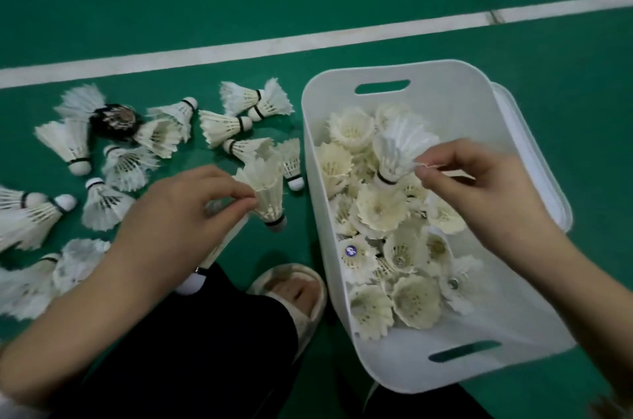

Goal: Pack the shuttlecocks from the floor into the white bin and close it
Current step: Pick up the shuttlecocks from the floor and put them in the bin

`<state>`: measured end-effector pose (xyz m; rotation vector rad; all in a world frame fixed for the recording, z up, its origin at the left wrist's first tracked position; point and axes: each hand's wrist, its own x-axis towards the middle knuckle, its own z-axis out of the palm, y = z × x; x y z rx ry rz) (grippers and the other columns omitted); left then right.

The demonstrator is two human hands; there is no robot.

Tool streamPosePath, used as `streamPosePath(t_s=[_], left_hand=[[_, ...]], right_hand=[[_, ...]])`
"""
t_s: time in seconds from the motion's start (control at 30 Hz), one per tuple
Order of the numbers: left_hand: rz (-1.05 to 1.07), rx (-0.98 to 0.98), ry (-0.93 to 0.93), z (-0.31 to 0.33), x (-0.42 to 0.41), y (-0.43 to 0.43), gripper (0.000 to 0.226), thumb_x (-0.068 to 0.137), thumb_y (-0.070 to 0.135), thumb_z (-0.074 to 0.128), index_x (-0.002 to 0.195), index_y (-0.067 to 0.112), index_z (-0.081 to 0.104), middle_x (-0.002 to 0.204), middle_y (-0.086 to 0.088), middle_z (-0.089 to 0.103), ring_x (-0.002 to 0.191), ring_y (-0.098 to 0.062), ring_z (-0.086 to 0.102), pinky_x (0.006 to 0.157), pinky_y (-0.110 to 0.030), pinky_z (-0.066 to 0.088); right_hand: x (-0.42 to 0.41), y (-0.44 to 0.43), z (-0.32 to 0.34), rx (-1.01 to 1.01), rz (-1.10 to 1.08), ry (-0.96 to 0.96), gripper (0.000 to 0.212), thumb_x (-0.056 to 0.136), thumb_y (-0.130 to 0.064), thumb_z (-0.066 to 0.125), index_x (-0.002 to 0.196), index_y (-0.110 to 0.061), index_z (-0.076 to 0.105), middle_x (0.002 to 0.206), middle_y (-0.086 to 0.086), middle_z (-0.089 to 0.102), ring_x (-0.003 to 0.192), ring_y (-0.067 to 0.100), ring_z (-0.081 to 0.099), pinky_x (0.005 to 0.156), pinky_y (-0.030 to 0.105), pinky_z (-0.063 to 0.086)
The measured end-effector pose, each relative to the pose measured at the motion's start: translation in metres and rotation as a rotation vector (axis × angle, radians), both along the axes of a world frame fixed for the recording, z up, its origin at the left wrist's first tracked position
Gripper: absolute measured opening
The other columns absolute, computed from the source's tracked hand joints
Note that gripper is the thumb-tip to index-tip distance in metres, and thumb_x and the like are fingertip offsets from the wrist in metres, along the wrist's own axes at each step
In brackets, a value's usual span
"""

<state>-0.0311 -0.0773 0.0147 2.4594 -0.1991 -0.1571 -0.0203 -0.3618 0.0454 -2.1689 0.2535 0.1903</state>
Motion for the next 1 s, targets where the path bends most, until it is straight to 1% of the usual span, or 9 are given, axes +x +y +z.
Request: streamPosePath(t_s=[0.13,0.27,0.43,0.6,0.67,0.73,0.8,0.9,1.0], left_hand=[[-0.034,-0.03,0.027,-0.005,-0.007,0.002,0.034,0.074,0.058,0.048,0.079,0.033,0.071,0.087,0.02,0.063,0.075,-0.002,0.058,0.063,-0.037,0.052],[-0.051,-0.021,0.022,-0.006,-0.009,-0.001,0.037,0.074,0.058,0.046,0.079,0.031,0.071,0.096,0.021,0.059,0.075,-0.004,0.058,0.062,-0.038,0.052],[-0.081,0.0,0.005,-0.006,-0.006,-0.007,0.039,0.076,0.058,0.045,0.082,0.03,0.072,0.1,0.025,0.057,0.077,-0.001,0.057,0.061,-0.032,0.05],[-0.085,-0.006,-0.013,-0.009,-0.005,-0.01,0.033,0.077,0.058,0.045,0.082,0.035,0.069,0.091,0.021,0.06,0.073,-0.004,0.057,0.058,-0.04,0.052],[-0.087,-0.016,-0.019,-0.009,-0.005,-0.011,0.033,0.077,0.057,0.046,0.082,0.034,0.069,0.083,0.02,0.061,0.072,-0.004,0.058,0.058,-0.04,0.052],[-0.099,-0.025,-0.032,-0.01,-0.005,-0.013,0.031,0.078,0.056,0.046,0.085,0.034,0.067,0.084,0.019,0.061,0.071,-0.003,0.058,0.057,-0.039,0.052],[-0.113,-0.025,-0.05,-0.011,-0.004,-0.014,0.029,0.079,0.055,0.047,0.086,0.034,0.065,0.083,0.02,0.062,0.07,-0.003,0.059,0.056,-0.039,0.052],[-0.12,-0.025,-0.084,-0.01,-0.005,-0.015,0.028,0.08,0.053,0.047,0.083,0.034,0.067,0.081,0.021,0.062,0.07,-0.004,0.059,0.055,-0.039,0.052],[-0.12,-0.026,-0.11,-0.006,-0.005,-0.015,0.026,0.081,0.052,0.047,0.087,0.034,0.064,0.083,0.019,0.062,0.071,-0.01,0.062,0.056,-0.039,0.052]], right_hand=[[0.016,-0.01,-0.01,-0.04,0.003,-0.045,0.006,0.085,-0.019,0.064,0.08,-0.021,0.068,0.097,-0.008,0.063,0.08,0.003,0.061,0.073,0.015,0.048],[0.031,-0.005,-0.036,-0.121,0.129,0.013,0.008,0.086,-0.021,0.063,0.08,-0.024,0.067,0.092,-0.012,0.063,0.081,0.006,0.061,0.08,0.025,0.049],[0.04,-0.001,-0.063,-0.383,0.35,0.048,0.019,0.09,-0.017,0.057,0.103,-0.014,0.07,0.11,-0.001,0.067,0.1,0.011,0.059,0.084,0.014,0.036],[0.055,0.005,-0.058,-0.448,0.445,0.203,0.023,0.093,-0.019,0.054,0.11,-0.015,0.068,0.117,0.001,0.066,0.104,0.017,0.06,0.088,0.021,0.039],[0.053,0.007,-0.058,-0.457,0.506,0.247,0.025,0.095,-0.023,0.048,0.104,-0.012,0.069,0.104,0.003,0.07,0.091,0.017,0.064,0.08,0.021,0.042],[0.048,0.01,-0.06,-0.456,0.54,0.27,0.043,0.098,-0.032,0.04,0.075,-0.005,0.064,0.065,0.004,0.062,0.06,0.016,0.057,0.066,0.024,0.042],[0.043,0.009,-0.064,-0.479,0.555,0.238,0.055,0.098,-0.041,0.032,0.058,-0.006,0.047,0.051,0.007,0.048,0.061,0.017,0.049,0.067,0.029,0.039],[0.039,0.007,-0.061,-0.502,0.584,0.255,0.057,0.096,-0.051,0.025,0.065,-0.011,0.051,0.066,0.01,0.059,0.086,0.02,0.049,0.077,0.033,0.037],[0.033,0.005,-0.046,-0.53,0.564,0.179,0.042,0.095,-0.049,0.033,0.103,-0.02,0.063,0.109,0.0,0.063,0.111,0.02,0.049,0.091,0.034,0.039]])
